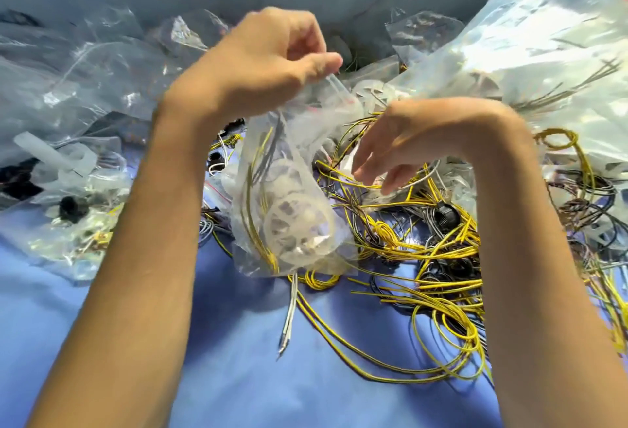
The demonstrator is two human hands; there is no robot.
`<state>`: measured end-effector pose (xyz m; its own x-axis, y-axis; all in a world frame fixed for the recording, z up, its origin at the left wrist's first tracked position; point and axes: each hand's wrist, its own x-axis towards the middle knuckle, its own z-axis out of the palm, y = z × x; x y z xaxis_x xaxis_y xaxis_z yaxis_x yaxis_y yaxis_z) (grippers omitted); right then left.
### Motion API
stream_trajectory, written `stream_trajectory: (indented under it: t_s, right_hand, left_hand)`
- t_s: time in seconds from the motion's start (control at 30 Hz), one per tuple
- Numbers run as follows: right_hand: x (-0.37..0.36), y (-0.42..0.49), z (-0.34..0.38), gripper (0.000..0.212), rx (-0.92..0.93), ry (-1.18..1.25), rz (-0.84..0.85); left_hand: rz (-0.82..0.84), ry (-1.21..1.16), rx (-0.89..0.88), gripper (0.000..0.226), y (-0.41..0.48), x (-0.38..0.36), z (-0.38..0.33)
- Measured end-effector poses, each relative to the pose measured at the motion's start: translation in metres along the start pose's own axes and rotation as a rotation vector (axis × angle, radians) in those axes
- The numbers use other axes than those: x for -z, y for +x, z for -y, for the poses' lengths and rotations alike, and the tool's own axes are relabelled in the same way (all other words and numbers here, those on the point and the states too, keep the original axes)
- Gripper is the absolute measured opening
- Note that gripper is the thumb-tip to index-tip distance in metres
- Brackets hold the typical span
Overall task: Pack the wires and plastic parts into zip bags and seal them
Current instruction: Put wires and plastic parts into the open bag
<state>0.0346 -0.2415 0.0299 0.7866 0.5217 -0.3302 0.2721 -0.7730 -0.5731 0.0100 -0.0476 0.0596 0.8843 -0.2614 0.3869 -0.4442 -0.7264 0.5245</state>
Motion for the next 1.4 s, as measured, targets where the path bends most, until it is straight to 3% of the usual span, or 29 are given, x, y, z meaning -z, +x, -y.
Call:
stream_trajectory:
  t_s: [0.23,0.47,0.9,1.13,1.4]
  right_hand:
    - [-0.016,0.015,0.0,0.009,-0.108,-0.03,0.182]
    - [-0.026,0.035,0.001,0.008,-0.176,-0.238,0.212]
    - [-0.038,0.039,0.002,0.007,-0.169,-0.24,0.172]
    - [-0.013,0.017,0.007,0.02,-0.006,-0.173,0.007]
    - [0.003,0.001,0.005,0.019,0.163,-0.084,-0.246]
  left_hand:
    - [0.22,0.155,-0.028,0.004,-0.002,-0.009,-0.014]
    - [0.206,0.135,-0.013,0.009,-0.004,-0.004,-0.015]
    - [0.201,0.101,0.007,0.009,-0.004,-0.003,-0.01]
    - [0.221,0.113,-0.003,0.009,-0.003,-0.003,-0.008]
    - [0.227,0.099,-0.013,0.008,-0.002,-0.005,-0.008]
